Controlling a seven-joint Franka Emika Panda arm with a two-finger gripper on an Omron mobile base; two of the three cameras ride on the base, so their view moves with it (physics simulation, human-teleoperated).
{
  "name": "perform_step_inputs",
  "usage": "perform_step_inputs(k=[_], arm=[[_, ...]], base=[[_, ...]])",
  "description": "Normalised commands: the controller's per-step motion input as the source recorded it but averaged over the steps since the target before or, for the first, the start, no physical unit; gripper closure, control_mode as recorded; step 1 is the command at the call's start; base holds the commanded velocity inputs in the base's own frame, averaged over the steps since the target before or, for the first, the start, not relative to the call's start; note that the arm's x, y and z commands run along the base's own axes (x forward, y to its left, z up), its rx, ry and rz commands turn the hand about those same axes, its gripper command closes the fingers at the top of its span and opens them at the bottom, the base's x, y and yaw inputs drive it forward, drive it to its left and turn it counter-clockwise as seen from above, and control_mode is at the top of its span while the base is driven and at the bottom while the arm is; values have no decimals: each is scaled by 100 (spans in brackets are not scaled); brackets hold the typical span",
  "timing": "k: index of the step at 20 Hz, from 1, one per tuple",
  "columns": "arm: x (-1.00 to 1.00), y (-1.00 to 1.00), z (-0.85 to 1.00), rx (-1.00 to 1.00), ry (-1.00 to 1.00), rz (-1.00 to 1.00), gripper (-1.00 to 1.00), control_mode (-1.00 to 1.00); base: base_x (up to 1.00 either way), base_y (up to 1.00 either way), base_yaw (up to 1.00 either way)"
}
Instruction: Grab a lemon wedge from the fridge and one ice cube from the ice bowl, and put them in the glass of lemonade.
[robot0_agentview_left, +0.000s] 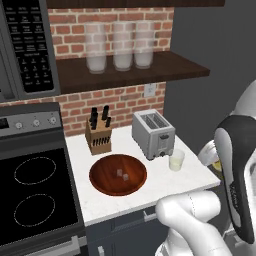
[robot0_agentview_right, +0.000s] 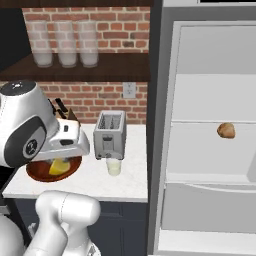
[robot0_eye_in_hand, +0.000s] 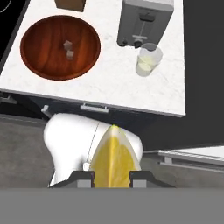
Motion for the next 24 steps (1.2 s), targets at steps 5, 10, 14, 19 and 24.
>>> perform_step_inputs(k=[5, 10, 14, 19, 24], arm=[[100, -6, -28, 7, -4, -13, 100, -100], [100, 0, -20, 4, -4, -13, 100, -100], [75, -9, -17, 0, 0, -7, 100, -100], [56, -6, -29, 0, -1, -1, 100, -100], [24, -11, -37, 0, 0, 0, 100, -100]], base=[[0, 0, 0], [0, 0, 0], [0, 0, 0], [0, 0, 0], [0, 0, 0]])
